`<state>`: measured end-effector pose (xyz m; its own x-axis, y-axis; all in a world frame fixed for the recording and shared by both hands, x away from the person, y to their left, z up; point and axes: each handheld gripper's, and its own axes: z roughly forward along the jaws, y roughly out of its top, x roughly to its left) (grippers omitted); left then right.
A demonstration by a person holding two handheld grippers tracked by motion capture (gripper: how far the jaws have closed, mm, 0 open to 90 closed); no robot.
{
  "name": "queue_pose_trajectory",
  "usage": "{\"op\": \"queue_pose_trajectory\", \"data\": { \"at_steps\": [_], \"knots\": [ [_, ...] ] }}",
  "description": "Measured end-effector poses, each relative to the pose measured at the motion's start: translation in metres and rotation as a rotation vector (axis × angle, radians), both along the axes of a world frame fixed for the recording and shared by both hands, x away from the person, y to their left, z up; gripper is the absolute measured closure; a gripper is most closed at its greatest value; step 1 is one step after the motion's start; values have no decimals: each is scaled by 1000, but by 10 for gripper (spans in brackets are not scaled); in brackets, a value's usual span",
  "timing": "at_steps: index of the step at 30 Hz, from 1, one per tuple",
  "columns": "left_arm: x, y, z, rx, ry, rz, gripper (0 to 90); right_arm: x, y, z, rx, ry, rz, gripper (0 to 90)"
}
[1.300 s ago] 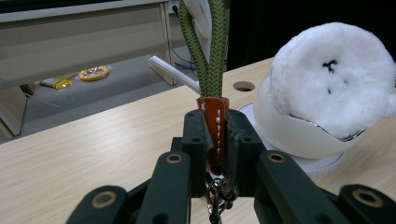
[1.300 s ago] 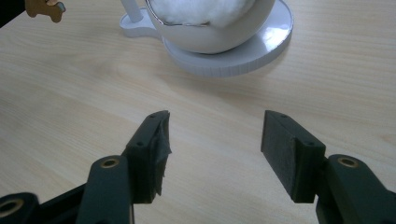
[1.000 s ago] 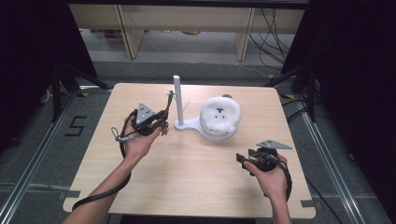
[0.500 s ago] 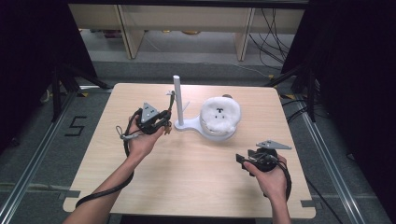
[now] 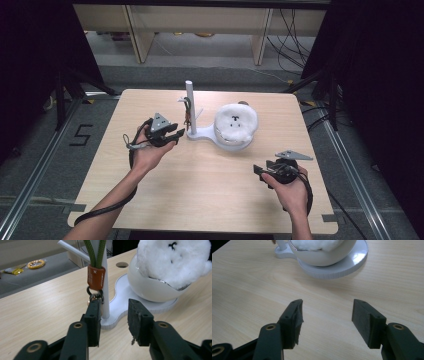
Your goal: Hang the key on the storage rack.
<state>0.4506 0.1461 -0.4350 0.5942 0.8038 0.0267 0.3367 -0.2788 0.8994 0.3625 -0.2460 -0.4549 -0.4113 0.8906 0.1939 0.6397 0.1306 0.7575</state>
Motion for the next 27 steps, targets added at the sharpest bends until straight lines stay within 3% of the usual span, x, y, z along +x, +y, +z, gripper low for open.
{"op": "queue_pose_trajectory", "data": {
  "at_steps": [1,3,6,12,13,16,18,19,20,22,25,27],
  "knots": [
    [-2,3,0,4,5,-2,578,-1,3,0,35,27,-24,427],
    [-7,9,0,10,9,4,540,-1,2,-1,43,27,-22,427],
    [-15,19,-1,20,11,8,485,0,-3,0,-6,12,-12,427],
    [-35,47,-12,9,10,43,412,0,-4,-4,29,47,-43,427],
    [-38,51,-15,4,6,45,406,3,-7,-6,17,26,-27,427],
    [-52,65,-26,-13,8,58,388,4,-9,-10,14,25,-38,427],
    [-64,74,-38,-28,14,85,380,5,-11,-13,-3,36,-48,427],
    [-68,77,-42,-26,17,89,376,3,-9,-12,24,82,-70,427],
    [-73,80,-48,-38,20,97,373,6,-12,-14,7,49,-38,427],
    [-82,85,-61,-39,22,105,368,7,-12,-18,4,42,-39,427],
    [-94,93,-75,-45,21,129,366,7,-11,-20,4,61,-41,427],
    [-99,98,-83,-74,5,134,366,8,-11,-21,-7,63,-42,427]
  ]
}}
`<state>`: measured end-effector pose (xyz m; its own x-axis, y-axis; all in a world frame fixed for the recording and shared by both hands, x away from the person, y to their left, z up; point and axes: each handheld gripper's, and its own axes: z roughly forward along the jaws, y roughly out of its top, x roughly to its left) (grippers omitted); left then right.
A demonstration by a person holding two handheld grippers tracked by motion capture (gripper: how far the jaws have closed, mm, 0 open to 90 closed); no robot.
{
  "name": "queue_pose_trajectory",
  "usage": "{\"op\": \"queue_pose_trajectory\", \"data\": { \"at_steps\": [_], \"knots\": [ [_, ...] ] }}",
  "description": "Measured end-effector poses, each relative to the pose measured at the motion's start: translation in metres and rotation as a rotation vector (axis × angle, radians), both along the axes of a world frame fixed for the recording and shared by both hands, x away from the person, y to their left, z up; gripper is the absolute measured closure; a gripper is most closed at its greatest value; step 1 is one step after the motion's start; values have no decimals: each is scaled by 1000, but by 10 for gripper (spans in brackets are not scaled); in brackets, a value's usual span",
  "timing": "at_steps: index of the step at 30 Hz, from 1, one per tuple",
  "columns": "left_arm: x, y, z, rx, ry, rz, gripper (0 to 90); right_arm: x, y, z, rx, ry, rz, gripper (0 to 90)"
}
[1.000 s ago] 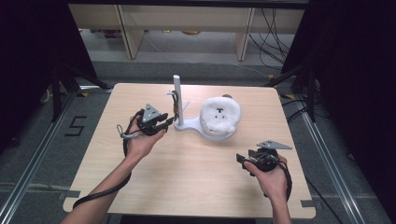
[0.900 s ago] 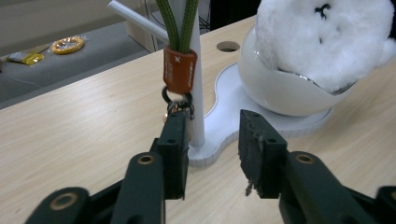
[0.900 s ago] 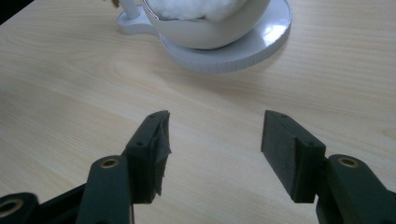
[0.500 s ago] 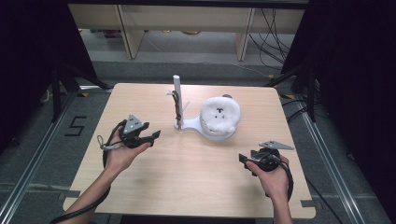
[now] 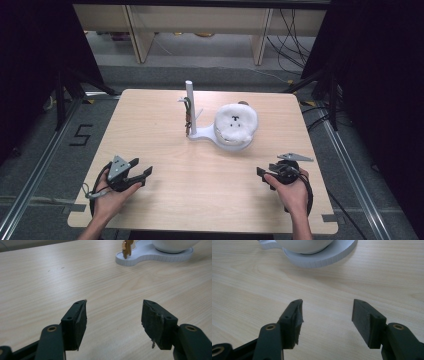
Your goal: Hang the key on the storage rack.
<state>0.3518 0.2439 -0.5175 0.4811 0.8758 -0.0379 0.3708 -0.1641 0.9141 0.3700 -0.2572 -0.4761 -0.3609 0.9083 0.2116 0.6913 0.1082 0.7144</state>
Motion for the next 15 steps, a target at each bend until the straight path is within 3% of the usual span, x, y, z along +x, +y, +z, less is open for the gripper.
{"op": "queue_pose_trajectory", "data": {
  "at_steps": [3,8,12,14,15],
  "knots": [
    [-5,5,-4,-10,-12,6,363,-1,1,0,3,12,-1,427],
    [-7,7,-6,-17,-71,15,363,1,2,-6,-2,3,6,427],
    [-9,5,-6,-6,-83,20,363,0,5,-6,18,28,5,427],
    [-9,4,-5,4,-81,24,364,1,4,-7,-15,13,13,427],
    [-9,4,-6,7,-83,23,364,0,5,-6,-3,21,7,427]
  ]
}}
